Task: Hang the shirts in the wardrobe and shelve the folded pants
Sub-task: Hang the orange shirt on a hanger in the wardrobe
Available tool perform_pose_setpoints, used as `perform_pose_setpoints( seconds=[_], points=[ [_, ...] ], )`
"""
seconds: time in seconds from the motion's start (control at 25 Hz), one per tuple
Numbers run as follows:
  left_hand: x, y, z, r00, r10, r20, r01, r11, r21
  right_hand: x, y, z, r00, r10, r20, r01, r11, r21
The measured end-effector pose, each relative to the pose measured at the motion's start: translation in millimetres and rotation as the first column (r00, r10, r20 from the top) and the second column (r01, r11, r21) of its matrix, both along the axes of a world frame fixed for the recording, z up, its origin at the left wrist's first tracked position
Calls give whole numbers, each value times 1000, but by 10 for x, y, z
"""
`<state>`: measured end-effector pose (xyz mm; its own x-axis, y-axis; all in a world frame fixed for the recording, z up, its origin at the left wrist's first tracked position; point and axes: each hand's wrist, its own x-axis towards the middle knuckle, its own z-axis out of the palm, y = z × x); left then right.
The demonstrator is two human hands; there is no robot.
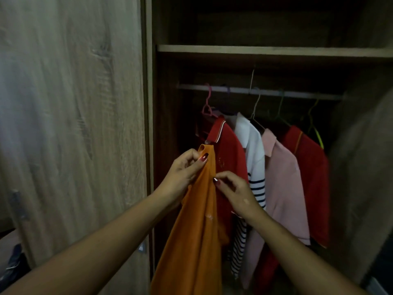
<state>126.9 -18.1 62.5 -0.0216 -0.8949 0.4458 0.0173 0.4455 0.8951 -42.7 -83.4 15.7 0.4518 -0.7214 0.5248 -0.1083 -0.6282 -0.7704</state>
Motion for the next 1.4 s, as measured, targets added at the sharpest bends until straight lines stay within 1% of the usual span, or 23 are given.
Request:
perform_pose_setpoints(
  seconds=[0.08, 0.2, 0.28, 0.36, 0.52, 0.6, 0.64, 0.68, 0.72, 0.8, 0.84, 0.88, 0.92, 1.0, 1.04, 1.08, 1.12, 1.16, 1.2, 1.28, 1.32, 1.36, 1.4],
  points=[
    [83, -3, 3, 999, -25, -27, 25, 1000, 10, -14, -98, 28, 996, -71, 51, 68, 996, 62],
    [153, 25, 9, 996, -87, 0, 87, 996, -2, 27, -163, 9, 999, 6, 40, -14, 980, 197],
    [181, 51, 13, 993, -114, 29, 114, 993, -2, 126, -130, -10, 999, 49, -4, -48, 985, 166],
    [249, 78, 7, 993, -112, 27, 111, 994, 10, 185, -85, 28, 998, 6, 64, -15, 991, 132],
    [404, 60, -99, 999, -10, 53, 9, 1000, 21, 43, -153, 325, 955, -206, 213, 216, 976, -24],
    [363, 19, -180, 986, -38, 161, 29, 998, 58, -9, -160, 528, 944, -230, 235, 261, 959, -109],
    [333, -16, -242, 961, -66, 268, 46, 996, 83, -11, -146, 617, 947, -227, 225, 260, 957, -129],
    [296, -46, -302, 900, -84, 427, 54, 995, 82, -7, -119, 692, 950, -218, 222, 250, 960, -128],
    [272, -108, -403, 795, -94, 600, 67, 996, 67, -8, -102, 748, 950, -203, 238, 235, 966, -113],
    [209, -202, -578, 599, -117, 792, 52, 993, 107, -52, -76, 825, 935, -186, 301, 222, 971, -87],
    [184, -241, -648, 561, -107, 821, 3, 992, 128, -91, -52, 866, 925, -192, 326, 230, 970, -80],
    [177, -285, -703, 531, -40, 846, -76, 993, 94, -143, -39, 898, 914, -208, 348, 247, 966, -72],
    [176, -309, -732, 452, 78, 889, -195, 981, 13, -209, -27, 930, 895, -230, 382, 270, 961, -55],
    [223, -311, -714, 154, 301, 941, -365, 903, -229, -394, -12, 989, 829, -274, 487, 304, 953, 19],
    [286, -339, -715, 32, 335, 942, -378, 876, -299, -503, -15, 1007, 803, -284, 524, 302, 952, 54],
    [379, -390, -744, -39, 314, 949, -380, 873, -305, -605, -13, 1008, 792, -288, 538, 291, 953, 82],
    [461, -463, -792, -36, 249, 968, -363, 899, -245, -684, -15, 989, 793, -301, 530, 292, 951, 102],
    [490, -526, -849, 42, 170, 985, -313, 938, -148, -737, -12, 963, 797, -316, 515, 299, 947, 118],
    [431, -595, -932, 194, 104, 975, -211, 975, -62, -769, -15, 934, 801, -322, 504, 300, 945, 127],
    [90, -594, -1026, 545, 17, 838, 36, 998, -43, -744, -21, 937, 815, -285, 504, 267, 957, 111],
    [-149, -572, -1068, 662, -23, 749, 122, 990, -77, -732, -22, 966, 826, -268, 496, 257, 962, 92],
    [-382, -562, -1113, 728, -42, 684, 165, 980, -115, -726, -27, 1010, 834, -262, 486, 260, 963, 73],
    [-591, -543, -1140, 753, -65, 655, 201, 970, -136, -732, -29, 1065, 835, -260, 485, 266, 962, 56]
  ],
)
